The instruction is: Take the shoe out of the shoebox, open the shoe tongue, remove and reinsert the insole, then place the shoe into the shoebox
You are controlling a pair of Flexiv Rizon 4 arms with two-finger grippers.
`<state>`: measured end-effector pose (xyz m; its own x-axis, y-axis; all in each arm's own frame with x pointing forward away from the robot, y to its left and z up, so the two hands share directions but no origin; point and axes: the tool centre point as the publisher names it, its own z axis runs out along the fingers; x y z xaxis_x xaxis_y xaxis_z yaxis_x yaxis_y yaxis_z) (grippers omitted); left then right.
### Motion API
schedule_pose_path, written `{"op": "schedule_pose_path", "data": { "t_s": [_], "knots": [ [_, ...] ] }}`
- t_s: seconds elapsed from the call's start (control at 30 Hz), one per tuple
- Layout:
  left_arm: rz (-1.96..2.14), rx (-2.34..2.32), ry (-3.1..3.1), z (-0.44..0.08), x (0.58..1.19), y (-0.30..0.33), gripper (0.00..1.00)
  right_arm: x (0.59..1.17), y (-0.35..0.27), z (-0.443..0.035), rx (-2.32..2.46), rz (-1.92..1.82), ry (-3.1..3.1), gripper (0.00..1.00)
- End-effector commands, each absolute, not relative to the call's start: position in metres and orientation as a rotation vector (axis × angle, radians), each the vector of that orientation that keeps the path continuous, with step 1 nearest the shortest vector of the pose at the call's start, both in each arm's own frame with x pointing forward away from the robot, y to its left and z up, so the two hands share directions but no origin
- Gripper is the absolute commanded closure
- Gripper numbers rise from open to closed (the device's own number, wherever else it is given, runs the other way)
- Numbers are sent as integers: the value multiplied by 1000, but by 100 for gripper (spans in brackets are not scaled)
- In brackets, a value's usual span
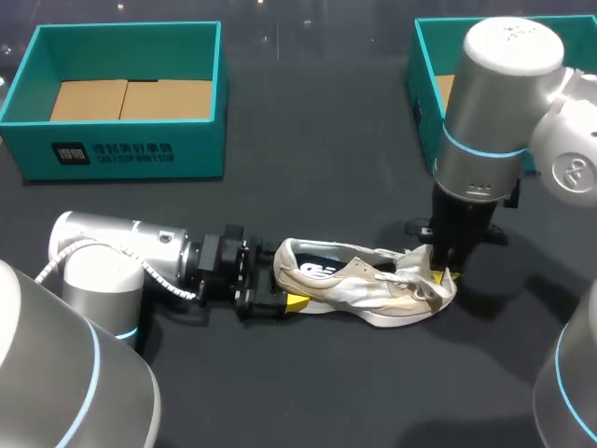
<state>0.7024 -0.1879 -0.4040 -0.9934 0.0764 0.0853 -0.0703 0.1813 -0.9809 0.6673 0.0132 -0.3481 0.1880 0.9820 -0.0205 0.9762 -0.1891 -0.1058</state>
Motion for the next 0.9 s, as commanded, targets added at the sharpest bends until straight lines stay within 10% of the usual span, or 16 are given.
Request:
{"op": "schedule_pose_path", "data": {
  "t_s": [0.03, 0.23, 0.9],
  "knots": [
    [1939, -3, -2325, -407, 702, -186, 100, 666, 7, -355, -2426, 178, -1938, 76],
    [1939, -3, -2325, -407, 702, -186, 100, 663, 1, -351, -2533, 226, -1889, 62],
    [1939, -3, -2325, -407, 702, -186, 100, 665, 51, -205, -2511, 350, -2270, 60]
  ]
}}
